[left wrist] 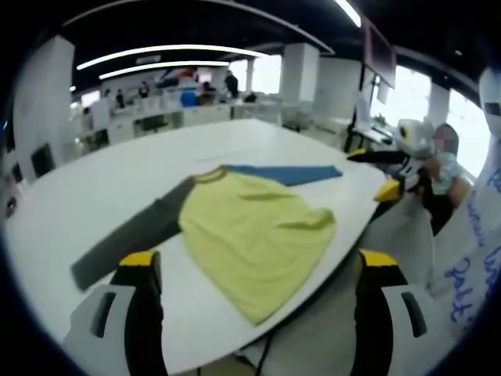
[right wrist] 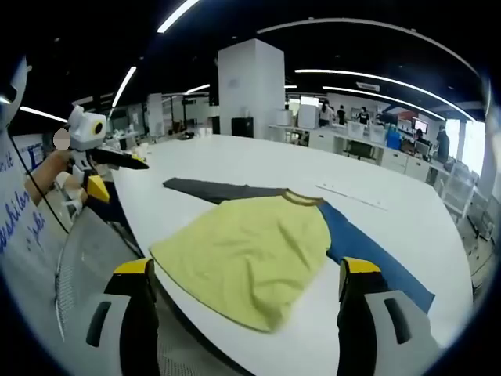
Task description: Fold the garment on the visible template until the final outline fits inside the template.
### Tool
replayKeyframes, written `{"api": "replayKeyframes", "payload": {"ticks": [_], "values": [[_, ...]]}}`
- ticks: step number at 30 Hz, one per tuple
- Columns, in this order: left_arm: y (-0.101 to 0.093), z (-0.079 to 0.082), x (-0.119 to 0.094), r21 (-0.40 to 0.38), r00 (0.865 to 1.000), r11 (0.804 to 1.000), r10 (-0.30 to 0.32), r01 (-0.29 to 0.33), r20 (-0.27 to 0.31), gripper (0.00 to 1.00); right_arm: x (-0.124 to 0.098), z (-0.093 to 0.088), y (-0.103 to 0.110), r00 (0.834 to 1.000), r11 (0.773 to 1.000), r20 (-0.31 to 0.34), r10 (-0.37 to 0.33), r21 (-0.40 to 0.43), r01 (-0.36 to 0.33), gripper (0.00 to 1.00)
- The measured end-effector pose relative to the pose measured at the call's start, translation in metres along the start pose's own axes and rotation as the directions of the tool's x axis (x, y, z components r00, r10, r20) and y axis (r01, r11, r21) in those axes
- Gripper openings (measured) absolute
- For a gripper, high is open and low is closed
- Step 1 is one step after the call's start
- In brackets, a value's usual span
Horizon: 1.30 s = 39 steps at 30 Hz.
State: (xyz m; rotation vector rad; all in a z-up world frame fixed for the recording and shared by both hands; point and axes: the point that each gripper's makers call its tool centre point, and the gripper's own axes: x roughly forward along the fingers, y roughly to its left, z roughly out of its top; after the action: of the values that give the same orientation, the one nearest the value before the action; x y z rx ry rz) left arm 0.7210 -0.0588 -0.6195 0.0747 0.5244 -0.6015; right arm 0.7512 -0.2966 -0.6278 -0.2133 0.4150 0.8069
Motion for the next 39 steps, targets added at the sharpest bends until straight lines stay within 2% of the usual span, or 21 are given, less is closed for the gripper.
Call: {"api": "replayKeyframes", "payload": {"ticks": [2,6,10,14,17,19,25,31,39], "values": [[-0.001,-0.005,0.002,0.008,1.000,1.000,-0.011,0.011,-0.024,0.93,-0.001,-0.003,0.000,1.000,1.000,0.000,-0.002,0.009,0.002,0.87],[0.000,-0.009,0.009,-0.006,0.999,1.000,-0.026,0.026,-0.041,0.94,-0.004,-0.013,-0.004,1.000,0.999,-0.016,-0.024,0.035,0.025,0.81],[-0.003,-0.015,0.015,-0.013,0.996,0.998,-0.061,0.060,-0.067,0.85,-0.007,-0.024,-0.009,0.998,0.997,-0.057,-0.025,0.078,0.030,0.61],[0.001,-0.020,0.022,-0.009,0.994,0.998,-0.062,0.061,-0.091,0.77,-0.007,-0.024,-0.014,0.999,0.996,-0.042,-0.027,0.083,0.030,0.53],[0.003,-0.022,0.025,-0.033,0.993,0.997,-0.079,0.077,-0.088,0.69,-0.003,-0.029,-0.016,0.997,0.996,-0.069,-0.017,0.086,0.023,0.47],[0.005,-0.023,0.028,-0.050,0.992,0.995,-0.089,0.085,-0.087,0.62,0.000,-0.031,-0.017,0.997,0.996,-0.074,-0.006,0.086,0.013,0.39],[0.015,-0.029,0.040,-0.073,0.989,0.993,-0.102,0.095,-0.104,0.48,0.013,-0.034,-0.025,0.996,0.994,-0.087,0.016,0.106,-0.006,0.27],[0.026,-0.034,0.052,-0.088,0.988,0.991,-0.107,0.098,-0.110,0.39,0.026,-0.039,-0.033,0.992,0.995,-0.122,0.032,0.093,-0.021,0.21],[0.040,-0.052,0.069,-0.123,0.982,0.988,-0.112,0.094,-0.151,0.32,0.042,-0.059,-0.041,0.980,0.995,-0.191,0.062,0.093,-0.044,0.17]]}}
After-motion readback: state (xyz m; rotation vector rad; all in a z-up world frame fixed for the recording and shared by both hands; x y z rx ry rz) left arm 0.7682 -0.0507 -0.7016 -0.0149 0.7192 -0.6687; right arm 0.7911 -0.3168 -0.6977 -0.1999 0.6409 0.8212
